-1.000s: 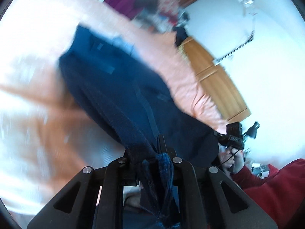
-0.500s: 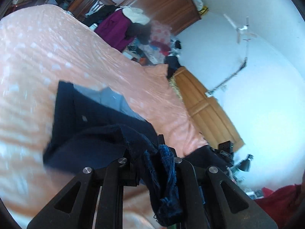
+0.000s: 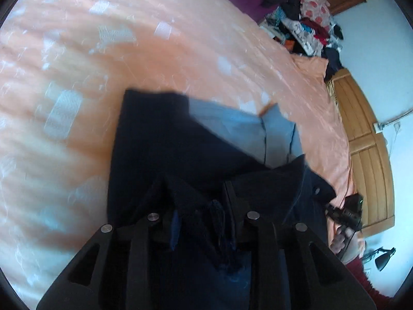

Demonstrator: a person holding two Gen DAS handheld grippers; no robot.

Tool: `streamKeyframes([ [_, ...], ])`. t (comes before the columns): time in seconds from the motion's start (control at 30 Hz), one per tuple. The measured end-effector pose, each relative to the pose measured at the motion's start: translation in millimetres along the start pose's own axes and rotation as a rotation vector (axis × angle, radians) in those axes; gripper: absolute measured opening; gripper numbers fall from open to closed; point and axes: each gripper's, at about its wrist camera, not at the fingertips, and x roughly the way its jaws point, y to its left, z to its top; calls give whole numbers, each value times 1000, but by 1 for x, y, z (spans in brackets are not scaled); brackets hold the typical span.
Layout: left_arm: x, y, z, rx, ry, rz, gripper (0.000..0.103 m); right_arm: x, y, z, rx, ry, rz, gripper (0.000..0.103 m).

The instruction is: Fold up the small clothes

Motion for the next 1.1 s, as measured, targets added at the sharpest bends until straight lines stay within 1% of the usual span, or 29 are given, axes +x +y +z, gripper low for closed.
streamKeyframes([
  [0.03,-5,-3,1,7,-14,-16,31,-3,2,-1,-20,-8,12,15],
  [0.07,-11,-6,2,13,-29,-37,40,-7,2,-3,-34,-15,23,19],
  [0.1,-19,-10,2,21,-47,-56,47,-10,3,-3,-41,-31,12,49],
  [0.13,-26,-14,1,29,-58,-58,50,-15,2,-2,-42,-58,5,72],
  [0.17,-35,-17,2,32,-79,-57,58,-19,2,-2,-43,-83,22,75],
  [0.2,-48,-18,2,27,-123,-64,72,-20,1,-2,-42,-85,23,74],
  [0.23,-60,-19,1,27,-160,-64,78,-18,-1,-1,-40,-85,5,74],
  [0.27,-68,-19,2,31,-196,-43,83,-16,-1,-1,-41,-82,-12,74],
  [0.33,-87,-15,-2,25,-261,41,83,-10,1,1,-48,-66,-19,73],
  [0.4,-95,-13,-8,33,-282,80,83,-4,7,1,-69,-51,-22,72],
  [0.47,-96,-16,-20,79,-261,103,83,-1,11,1,-88,-44,-45,72],
  [0.53,-89,-22,-32,132,-209,120,82,5,13,3,-108,-37,-83,72],
  [0.6,-79,-27,-46,174,-160,143,78,10,14,1,-122,-29,-116,72],
  [0.7,-74,-26,-73,201,-100,136,76,13,17,-3,-136,-31,-155,69],
  [0.77,-70,-23,-95,219,-59,187,74,9,19,-6,-138,-36,-157,69],
  [0.8,-67,-18,-105,211,-39,204,73,9,20,-7,-139,-39,-160,69],
  [0.83,-65,-11,-121,194,-17,207,73,7,22,-10,-145,-39,-172,69],
  [0.87,-65,-7,-133,204,-1,203,73,6,25,-13,-160,-38,-187,69],
  [0.9,-70,-4,-143,217,-13,189,74,6,30,-15,-179,-37,-203,69],
  [0.93,-83,0,-154,207,-37,160,74,5,37,-18,-205,-39,-225,69],
  [0.97,-93,4,-159,189,-52,149,73,3,43,-21,-224,-46,-237,69],
  [1.03,-113,6,-169,170,-94,165,73,-1,60,-26,-258,-72,-242,69],
  [1.1,-126,-1,-183,191,-105,148,73,1,84,-33,-279,-90,-225,69],
])
